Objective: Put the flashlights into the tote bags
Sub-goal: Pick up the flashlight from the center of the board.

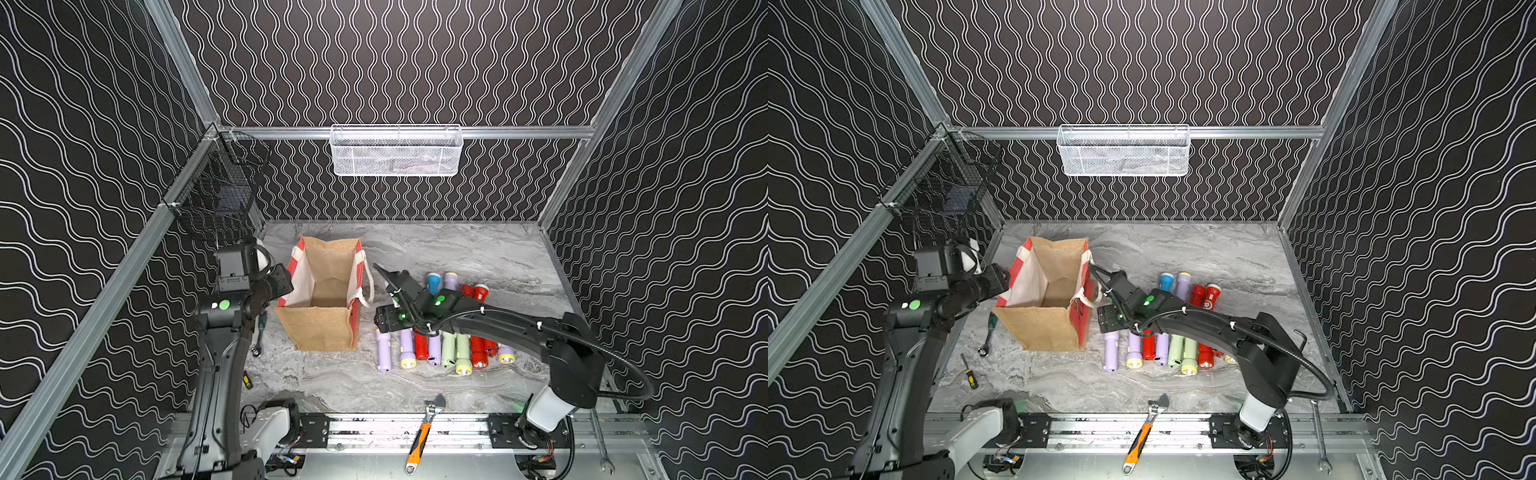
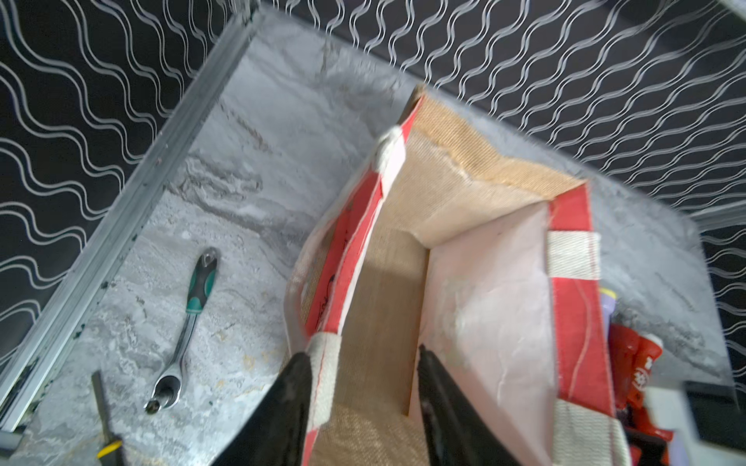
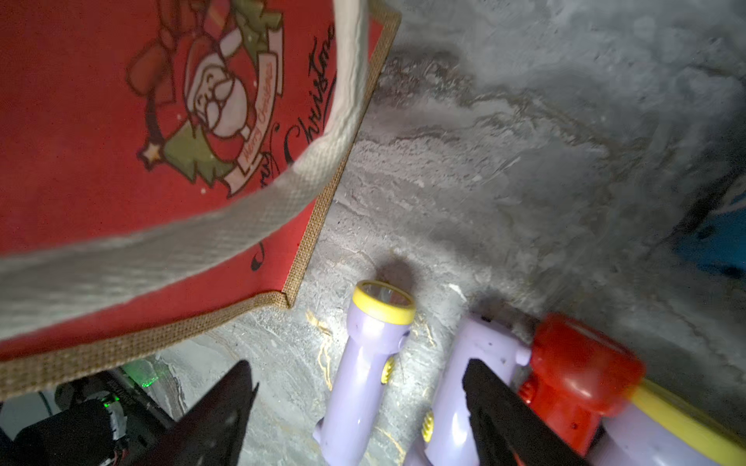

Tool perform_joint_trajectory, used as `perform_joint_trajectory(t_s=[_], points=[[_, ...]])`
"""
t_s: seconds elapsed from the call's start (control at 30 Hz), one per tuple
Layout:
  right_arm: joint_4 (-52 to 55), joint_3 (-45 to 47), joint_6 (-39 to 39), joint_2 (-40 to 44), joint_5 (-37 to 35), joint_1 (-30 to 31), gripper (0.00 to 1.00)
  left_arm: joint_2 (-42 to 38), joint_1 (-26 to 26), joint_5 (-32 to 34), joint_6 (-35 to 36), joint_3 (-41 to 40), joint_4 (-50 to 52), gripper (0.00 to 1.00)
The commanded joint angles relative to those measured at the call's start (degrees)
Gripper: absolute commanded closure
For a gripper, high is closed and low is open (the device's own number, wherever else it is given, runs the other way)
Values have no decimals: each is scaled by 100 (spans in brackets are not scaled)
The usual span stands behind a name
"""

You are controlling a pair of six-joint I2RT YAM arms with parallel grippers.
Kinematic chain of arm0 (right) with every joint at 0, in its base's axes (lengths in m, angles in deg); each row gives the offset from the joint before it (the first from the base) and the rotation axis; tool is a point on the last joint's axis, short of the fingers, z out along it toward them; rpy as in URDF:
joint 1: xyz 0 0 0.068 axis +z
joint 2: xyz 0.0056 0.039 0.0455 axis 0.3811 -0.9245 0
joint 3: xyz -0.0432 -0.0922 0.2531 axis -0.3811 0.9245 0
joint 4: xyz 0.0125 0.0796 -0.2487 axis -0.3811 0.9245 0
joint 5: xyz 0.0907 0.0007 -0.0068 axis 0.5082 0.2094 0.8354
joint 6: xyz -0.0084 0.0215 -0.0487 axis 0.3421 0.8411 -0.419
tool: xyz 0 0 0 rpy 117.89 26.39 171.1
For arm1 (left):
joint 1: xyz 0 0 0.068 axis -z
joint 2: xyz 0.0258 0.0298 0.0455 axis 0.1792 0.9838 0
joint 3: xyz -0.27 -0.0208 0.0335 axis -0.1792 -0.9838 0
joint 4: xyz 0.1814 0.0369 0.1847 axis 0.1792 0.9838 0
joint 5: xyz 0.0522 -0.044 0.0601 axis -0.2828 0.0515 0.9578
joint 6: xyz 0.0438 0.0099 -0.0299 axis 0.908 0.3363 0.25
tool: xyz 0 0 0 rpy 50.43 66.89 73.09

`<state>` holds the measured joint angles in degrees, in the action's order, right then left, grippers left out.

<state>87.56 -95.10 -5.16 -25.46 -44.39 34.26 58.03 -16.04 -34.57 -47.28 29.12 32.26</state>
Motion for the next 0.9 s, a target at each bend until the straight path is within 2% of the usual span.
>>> perform_joint_trajectory(t_s=[0.0, 0.17, 0.37, 0.6, 0.87], points=[[543, -236, 189, -282, -292, 242, 19, -132, -15, -21, -159, -158, -322, 53], [1120, -437, 337, -595, -470, 489, 21, -220, -9, -278, -86, -241, -181, 53], [1356, -416, 643, -504, -617, 681, 22, -423, -8, -299, -34, -322, -106, 52], [1154, -230, 723, -579, -184, 745, 23, -438, -13, -1024, -296, -370, -315, 52], [1345, -553, 796, -886, 21, 793, 31, -564, -9, -986, -249, -291, -236, 52]])
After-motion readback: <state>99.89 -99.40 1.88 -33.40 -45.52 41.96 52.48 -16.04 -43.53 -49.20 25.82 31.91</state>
